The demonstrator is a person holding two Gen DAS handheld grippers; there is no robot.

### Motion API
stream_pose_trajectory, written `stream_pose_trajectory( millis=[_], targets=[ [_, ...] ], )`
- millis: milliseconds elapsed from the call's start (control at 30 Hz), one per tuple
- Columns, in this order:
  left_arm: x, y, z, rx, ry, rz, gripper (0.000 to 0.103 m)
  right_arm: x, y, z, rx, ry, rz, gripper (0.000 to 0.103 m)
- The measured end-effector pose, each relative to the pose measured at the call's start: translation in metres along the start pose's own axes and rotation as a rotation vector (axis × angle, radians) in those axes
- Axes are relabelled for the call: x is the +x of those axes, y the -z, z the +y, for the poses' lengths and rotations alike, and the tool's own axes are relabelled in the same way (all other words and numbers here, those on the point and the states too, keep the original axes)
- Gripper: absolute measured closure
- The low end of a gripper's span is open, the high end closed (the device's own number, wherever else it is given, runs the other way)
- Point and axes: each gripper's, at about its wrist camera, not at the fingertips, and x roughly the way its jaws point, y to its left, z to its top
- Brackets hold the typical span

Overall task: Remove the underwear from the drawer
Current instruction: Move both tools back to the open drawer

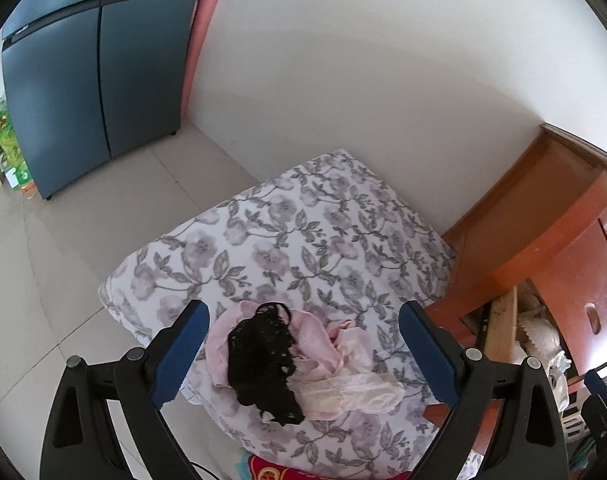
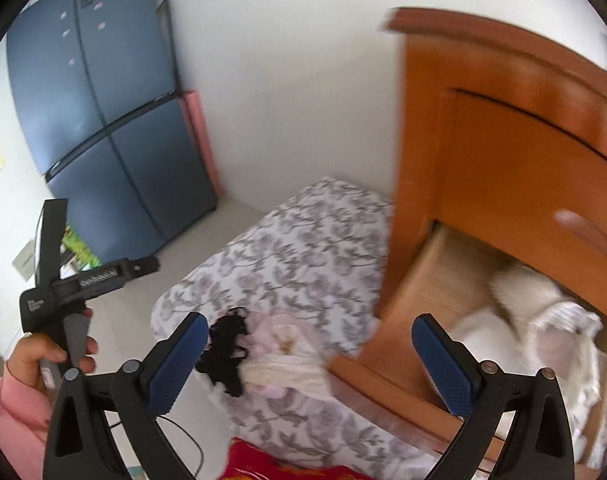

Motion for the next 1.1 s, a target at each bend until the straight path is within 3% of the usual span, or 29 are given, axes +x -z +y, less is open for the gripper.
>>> stream_pose_trajectory(
  millis=[500, 667, 1100],
  targets=[
    [-0.03, 0.022, -0.092, 0.171, 0.117, -0.099, 0.007, -0.081, 0.063, -0.146, 0.296, 0.237, -0.065, 0.0],
    [-0.033, 0.031, -0.124, 0.23, 0.15, -0.1, 0.0, -0.101, 0.083, -0.181, 0.367, 0.28, -0.08, 0.0],
    [-0.034, 0.065, -0.209, 0.407, 0.26, -0.08, 0.0, -0.114, 0.114, -0.231, 0.452, 0.313, -0.075, 0.0]
  ],
)
